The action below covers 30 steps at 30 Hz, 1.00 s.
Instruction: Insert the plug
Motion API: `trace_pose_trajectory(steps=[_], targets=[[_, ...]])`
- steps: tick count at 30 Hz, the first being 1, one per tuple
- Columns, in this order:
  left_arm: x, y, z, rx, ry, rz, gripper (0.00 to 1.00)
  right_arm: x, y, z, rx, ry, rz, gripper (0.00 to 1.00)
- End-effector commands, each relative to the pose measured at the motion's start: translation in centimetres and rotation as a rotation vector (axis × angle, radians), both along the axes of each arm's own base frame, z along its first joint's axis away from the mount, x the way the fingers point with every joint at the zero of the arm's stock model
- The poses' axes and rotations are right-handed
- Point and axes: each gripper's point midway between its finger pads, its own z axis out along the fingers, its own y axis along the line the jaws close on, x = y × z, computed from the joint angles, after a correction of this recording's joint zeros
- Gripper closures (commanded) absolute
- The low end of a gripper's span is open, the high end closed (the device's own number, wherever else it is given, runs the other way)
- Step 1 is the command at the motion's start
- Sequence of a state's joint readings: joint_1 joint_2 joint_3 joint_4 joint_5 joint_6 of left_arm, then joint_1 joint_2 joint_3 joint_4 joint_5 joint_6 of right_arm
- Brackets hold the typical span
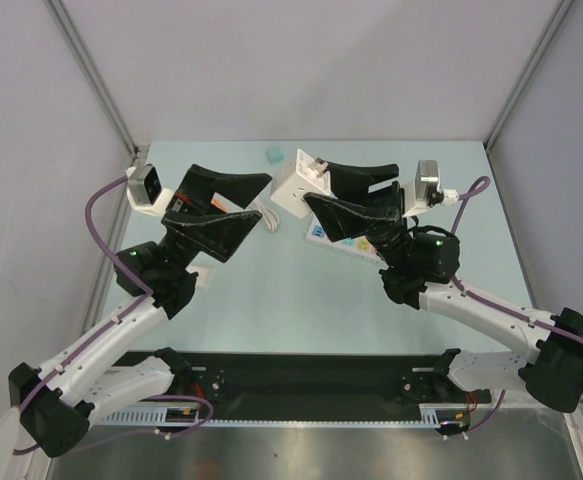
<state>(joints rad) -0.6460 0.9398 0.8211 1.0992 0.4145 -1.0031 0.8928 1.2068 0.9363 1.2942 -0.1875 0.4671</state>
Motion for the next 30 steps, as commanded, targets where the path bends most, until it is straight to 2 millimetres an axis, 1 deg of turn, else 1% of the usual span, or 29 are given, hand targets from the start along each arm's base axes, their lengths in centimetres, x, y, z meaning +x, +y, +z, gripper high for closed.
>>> trace_pose_trajectory(steps=[1, 2, 3, 4, 8, 12, 17, 18, 20, 21, 22, 23, 26, 27, 28, 30], targets=[[0.2, -0.3, 0.0, -0.004, -0.014, 0.048, 0.07, -1.7, -2.4, 3.4, 0.152, -0.098, -0.028, 1.0], [0.6, -0.4, -0.4, 0.0, -0.004, 0.062, 0.07, -1.5, -2.1, 3.3, 0.148, -0.097, -0.031, 1.0], [0.7, -0.4, -0.4, -0.003, 0.002, 0.068, 0.07, -1.6, -2.1, 3.3, 0.15, -0.099, -0.029, 1.0], [1.1, -0.6, -1.0, 0.009, 0.018, 0.074, 0.07, -1.6, -2.0, 3.3, 0.149, -0.1, -0.027, 1.0], [2.0, -0.5, -1.6, 0.017, 0.036, 0.117, 0.07, -1.5, -2.1, 3.2, 0.147, -0.099, -0.049, 1.0], [2.8, -0.6, -2.1, 0.032, 0.065, 0.147, 0.03, -1.7, -2.0, 3.2, 0.137, -0.114, -0.054, 1.0], [2.2, -0.9, -2.1, 0.039, 0.036, 0.118, 0.02, -1.7, -1.5, 2.7, 0.109, -0.116, -0.048, 1.0], [2.2, -1.0, -2.2, 0.041, 0.034, 0.112, 0.03, -1.6, -1.3, 2.3, 0.101, -0.104, -0.038, 1.0], [1.6, -1.1, -2.0, 0.031, 0.011, 0.084, 0.03, -1.5, -1.1, 1.8, 0.094, -0.098, -0.026, 1.0], [1.5, -1.2, -2.0, 0.031, 0.007, 0.078, 0.04, -1.3, -0.7, 1.1, 0.08, -0.087, -0.021, 1.0], [1.3, -1.1, -1.9, 0.031, -0.004, 0.071, 0.07, -1.3, -0.7, 0.9, 0.084, -0.081, -0.015, 1.0], [1.3, -1.1, -1.9, 0.032, -0.004, 0.072, 0.1, -1.4, -1.2, 1.0, 0.106, -0.082, -0.02, 1.0], [1.0, -1.4, -2.1, 0.034, -0.004, 0.043, 0.11, -1.2, -1.1, 0.9, 0.102, -0.08, -0.025, 1.0], [0.6, -1.6, -2.1, 0.042, -0.019, 0.023, 0.12, -1.0, -1.1, 0.8, 0.102, -0.076, -0.022, 1.0], [0.4, -1.5, -1.9, 0.034, -0.033, 0.013, 0.12, -0.8, -1.0, 0.4, 0.098, -0.054, -0.002, 1.0], [0.1, -1.7, -2.0, 0.046, -0.043, -0.005, 0.13, -0.4, -1.3, 0.2, 0.105, -0.044, -0.001, 1.0]])
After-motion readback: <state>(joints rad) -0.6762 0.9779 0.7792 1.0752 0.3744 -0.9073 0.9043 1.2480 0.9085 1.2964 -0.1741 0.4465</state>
